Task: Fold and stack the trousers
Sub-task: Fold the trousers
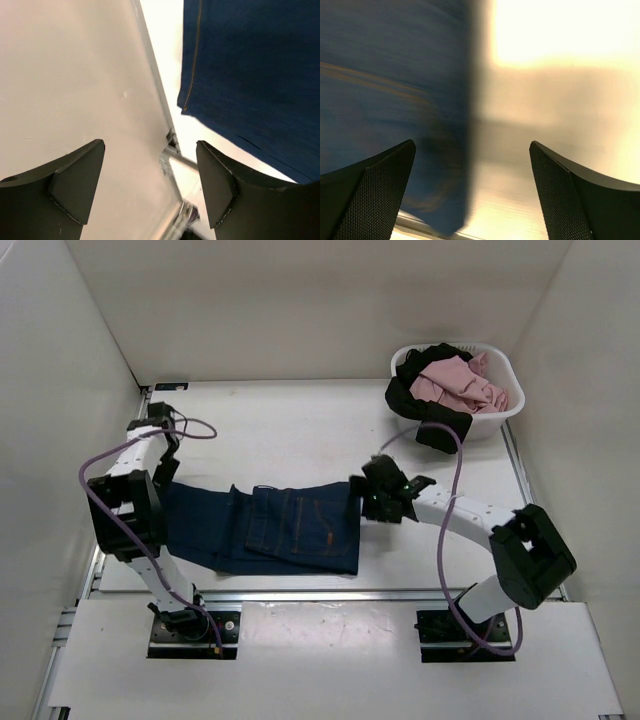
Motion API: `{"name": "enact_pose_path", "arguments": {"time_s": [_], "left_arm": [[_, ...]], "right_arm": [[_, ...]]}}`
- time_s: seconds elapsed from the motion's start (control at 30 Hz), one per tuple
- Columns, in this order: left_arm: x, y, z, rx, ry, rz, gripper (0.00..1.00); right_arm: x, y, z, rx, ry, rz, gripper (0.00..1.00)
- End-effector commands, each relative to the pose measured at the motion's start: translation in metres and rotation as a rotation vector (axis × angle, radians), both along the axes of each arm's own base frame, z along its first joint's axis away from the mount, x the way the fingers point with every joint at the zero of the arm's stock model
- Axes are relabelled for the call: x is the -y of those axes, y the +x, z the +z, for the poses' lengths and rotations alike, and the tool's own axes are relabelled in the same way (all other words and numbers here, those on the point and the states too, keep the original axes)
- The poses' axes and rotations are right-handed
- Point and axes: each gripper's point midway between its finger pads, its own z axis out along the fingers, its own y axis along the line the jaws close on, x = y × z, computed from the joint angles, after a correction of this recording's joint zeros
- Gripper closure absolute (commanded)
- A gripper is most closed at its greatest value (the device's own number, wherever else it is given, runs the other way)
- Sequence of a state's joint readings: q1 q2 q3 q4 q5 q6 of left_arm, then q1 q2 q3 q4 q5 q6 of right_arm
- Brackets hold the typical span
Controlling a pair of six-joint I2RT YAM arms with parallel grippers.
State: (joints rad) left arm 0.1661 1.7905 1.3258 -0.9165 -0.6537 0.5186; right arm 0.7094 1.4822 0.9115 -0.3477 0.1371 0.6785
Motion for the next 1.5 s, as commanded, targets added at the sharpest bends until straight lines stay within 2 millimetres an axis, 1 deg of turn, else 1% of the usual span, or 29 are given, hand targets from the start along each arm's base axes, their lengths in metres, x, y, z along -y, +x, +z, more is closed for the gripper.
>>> {"name": "enact_pose_path", "arguments": {"time_s": [0.0,0.07,0.13,0.2,0.3,0.33,0.4,0.47,0.53,0.57,0.6,0.67,0.7,0.73,0.77,0.8,0.83,0.87,0.93,0.97,1.0,1.07,1.1,1.17,1.2,1.23,1.37,1.43,1.47], "left_arm": [[0.054,0.024,0.052,0.166,-0.207,-0.129,0.15],[0.065,0.01,0.037,0.123,-0.252,-0.147,0.15],[0.061,-0.008,0.02,0.054,-0.226,-0.121,0.15],[0.064,-0.028,-0.007,-0.015,-0.24,-0.093,0.16],[0.069,-0.035,-0.015,-0.002,-0.271,-0.079,0.16],[0.072,-0.035,-0.019,-0.002,-0.284,-0.081,0.16],[0.072,-0.037,-0.025,-0.012,-0.287,-0.071,0.16],[0.073,-0.043,-0.035,-0.034,-0.291,-0.058,0.16],[0.074,-0.046,-0.04,-0.051,-0.295,-0.047,0.16],[0.073,-0.044,-0.04,-0.042,-0.294,-0.048,0.16],[0.073,-0.045,-0.043,-0.052,-0.295,-0.046,0.16],[0.074,-0.038,-0.039,-0.03,-0.301,-0.051,0.16],[0.076,-0.038,-0.042,-0.038,-0.311,-0.051,0.16],[0.077,-0.034,-0.042,-0.035,-0.32,-0.052,0.16],[0.082,-0.03,-0.041,-0.024,-0.334,-0.065,0.16],[0.084,-0.029,-0.045,-0.041,-0.336,-0.072,0.16],[0.092,-0.028,-0.049,-0.056,-0.338,-0.084,0.16],[0.097,-0.027,-0.053,-0.069,-0.35,-0.098,0.16],[0.118,-0.022,-0.059,-0.085,-0.38,-0.145,0.16],[0.126,-0.019,-0.064,-0.102,-0.392,-0.164,0.16],[0.135,-0.015,-0.066,-0.108,-0.403,-0.186,0.16],[0.157,-0.004,-0.075,-0.124,-0.431,-0.239,0.16],[0.164,-0.001,-0.077,-0.129,-0.444,-0.255,0.16],[0.182,0.011,-0.081,-0.128,-0.47,-0.285,0.16],[0.187,0.016,-0.081,-0.124,-0.478,-0.296,0.16],[0.193,0.02,-0.082,-0.123,-0.487,-0.309,0.16],[0.228,0.032,-0.09,-0.134,-0.565,-0.359,0.16],[0.238,0.039,-0.091,-0.129,-0.589,-0.375,0.16],[0.243,0.038,-0.093,-0.136,-0.617,-0.364,0.16]], "right_arm": [[-0.016,-0.006,-0.012,-0.095,0.193,-0.037,0.01],[-0.016,-0.005,-0.022,-0.119,0.19,-0.031,0.01],[-0.023,-0.01,-0.024,-0.146,0.244,0.004,0.01],[-0.026,-0.019,-0.035,-0.181,0.29,-0.003,0.01],[-0.028,-0.033,-0.046,-0.233,0.34,-0.017,0.09],[-0.029,-0.032,-0.047,-0.237,0.344,-0.024,0.19],[-0.026,-0.037,-0.056,-0.265,0.331,-0.039,0.3],[-0.033,-0.036,-0.061,-0.301,0.336,-0.026,0.52],[-0.031,-0.039,-0.072,-0.357,0.312,-0.028,0.81],[-0.026,-0.033,-0.071,-0.36,0.312,-0.052,1.0],[-0.011,-0.027,-0.076,-0.374,0.306,-0.107,1.0],[0.021,-0.019,-0.062,-0.34,0.293,-0.205,1.0],[0.052,-0.009,-0.059,-0.315,0.266,-0.281,1.0],[0.069,0.001,-0.035,-0.249,0.26,-0.301,1.0],[0.091,-0.012,-0.03,-0.295,0.19,-0.328,1.0],[0.114,-0.003,-0.017,-0.253,0.138,-0.365,1.0],[0.123,0.018,0.023,-0.134,0.104,-0.311,1.0],[0.138,0.003,0.034,-0.185,0.026,-0.312,1.0],[0.161,0.011,0.065,-0.141,-0.116,-0.293,1.0],[0.168,0.013,0.099,-0.125,-0.152,-0.297,1.0],[0.172,0.017,0.107,-0.138,-0.189,-0.292,1.0],[0.175,0.01,0.126,-0.152,-0.285,-0.252,1.0],[0.17,0.024,0.146,-0.115,-0.29,-0.247,1.0],[0.158,0.028,0.167,-0.092,-0.333,-0.193,1.0],[0.157,0.024,0.167,-0.155,-0.395,-0.159,1.0],[0.154,0.04,0.206,-0.04,-0.409,-0.168,1.0],[0.095,0.056,0.218,-0.017,-0.299,-0.043,1.0],[0.074,0.057,0.214,-0.024,-0.285,-0.004,1.0],[0.065,0.061,0.203,-0.052,-0.294,0.001,1.0]]}}
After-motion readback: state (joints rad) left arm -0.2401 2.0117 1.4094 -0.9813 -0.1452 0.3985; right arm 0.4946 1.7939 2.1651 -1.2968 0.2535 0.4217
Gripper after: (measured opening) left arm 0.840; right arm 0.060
